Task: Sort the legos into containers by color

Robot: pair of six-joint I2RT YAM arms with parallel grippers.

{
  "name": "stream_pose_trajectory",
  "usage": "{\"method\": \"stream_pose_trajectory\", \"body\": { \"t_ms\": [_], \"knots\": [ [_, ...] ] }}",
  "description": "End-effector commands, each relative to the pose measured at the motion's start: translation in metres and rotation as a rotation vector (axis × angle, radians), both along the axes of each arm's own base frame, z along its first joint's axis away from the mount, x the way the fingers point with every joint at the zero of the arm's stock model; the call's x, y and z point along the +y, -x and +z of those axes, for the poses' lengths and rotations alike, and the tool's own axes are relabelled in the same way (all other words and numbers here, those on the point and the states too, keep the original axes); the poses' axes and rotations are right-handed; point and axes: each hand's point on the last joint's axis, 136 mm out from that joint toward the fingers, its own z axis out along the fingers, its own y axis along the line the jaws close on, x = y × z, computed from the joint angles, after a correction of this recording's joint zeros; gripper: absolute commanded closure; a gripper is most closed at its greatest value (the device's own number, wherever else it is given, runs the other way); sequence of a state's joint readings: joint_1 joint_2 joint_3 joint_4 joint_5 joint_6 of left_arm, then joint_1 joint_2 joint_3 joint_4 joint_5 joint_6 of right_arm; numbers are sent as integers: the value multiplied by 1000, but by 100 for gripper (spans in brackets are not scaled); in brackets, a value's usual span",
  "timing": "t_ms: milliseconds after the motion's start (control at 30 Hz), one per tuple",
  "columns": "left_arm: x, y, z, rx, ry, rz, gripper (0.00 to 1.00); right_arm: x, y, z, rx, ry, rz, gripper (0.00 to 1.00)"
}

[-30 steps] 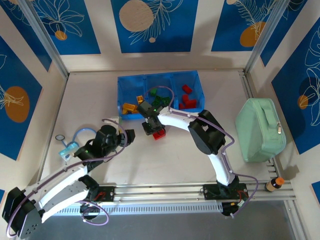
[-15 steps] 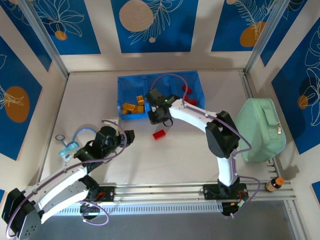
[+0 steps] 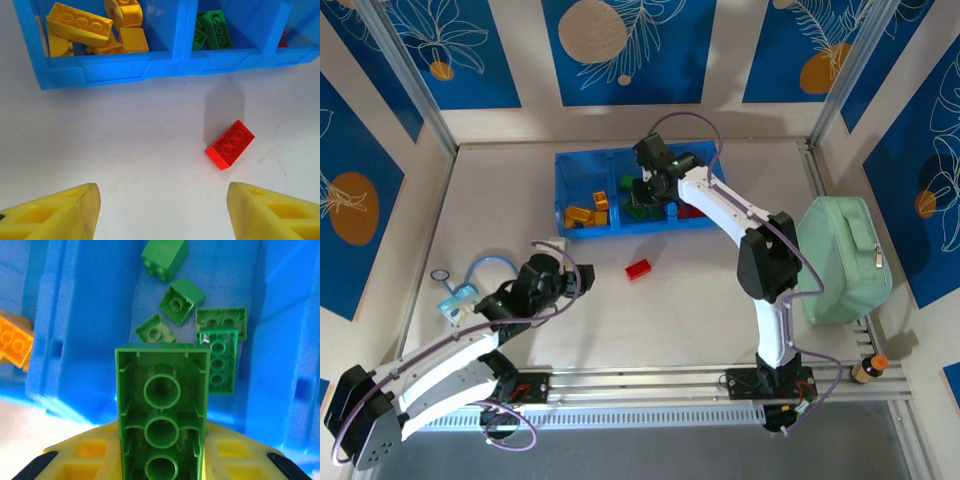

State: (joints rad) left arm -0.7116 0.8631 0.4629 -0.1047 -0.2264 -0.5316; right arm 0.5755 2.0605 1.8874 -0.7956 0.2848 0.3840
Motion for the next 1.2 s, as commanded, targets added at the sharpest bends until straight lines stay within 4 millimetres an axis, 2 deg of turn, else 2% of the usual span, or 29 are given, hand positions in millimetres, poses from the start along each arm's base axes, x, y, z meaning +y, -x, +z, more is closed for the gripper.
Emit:
{"method": "stream_pose_trajectory", "body": {
  "t_ms": [0,100,167,400,700,967,1167],
  "knots": [
    [-4,-2,12,-41,-43,-13,32,-2,-5,-12,64,19,23,65],
    [-7,-2,14,-47,-76,-26,32,0,-9,-12,82,35,39,37],
    [-10,-1,15,-51,-92,-37,32,0,-7,-8,64,55,42,33],
    [-34,-2,11,-27,-133,-120,32,-12,14,12,15,24,20,32],
    [-89,-4,-12,56,-239,-304,29,-55,48,33,-42,-44,-67,32],
    [-129,-18,-47,194,-356,-420,26,-97,84,25,-33,-81,-148,31],
    [-140,-31,-76,286,-465,-445,25,-107,114,22,-31,-144,-161,30]
  ]
}}
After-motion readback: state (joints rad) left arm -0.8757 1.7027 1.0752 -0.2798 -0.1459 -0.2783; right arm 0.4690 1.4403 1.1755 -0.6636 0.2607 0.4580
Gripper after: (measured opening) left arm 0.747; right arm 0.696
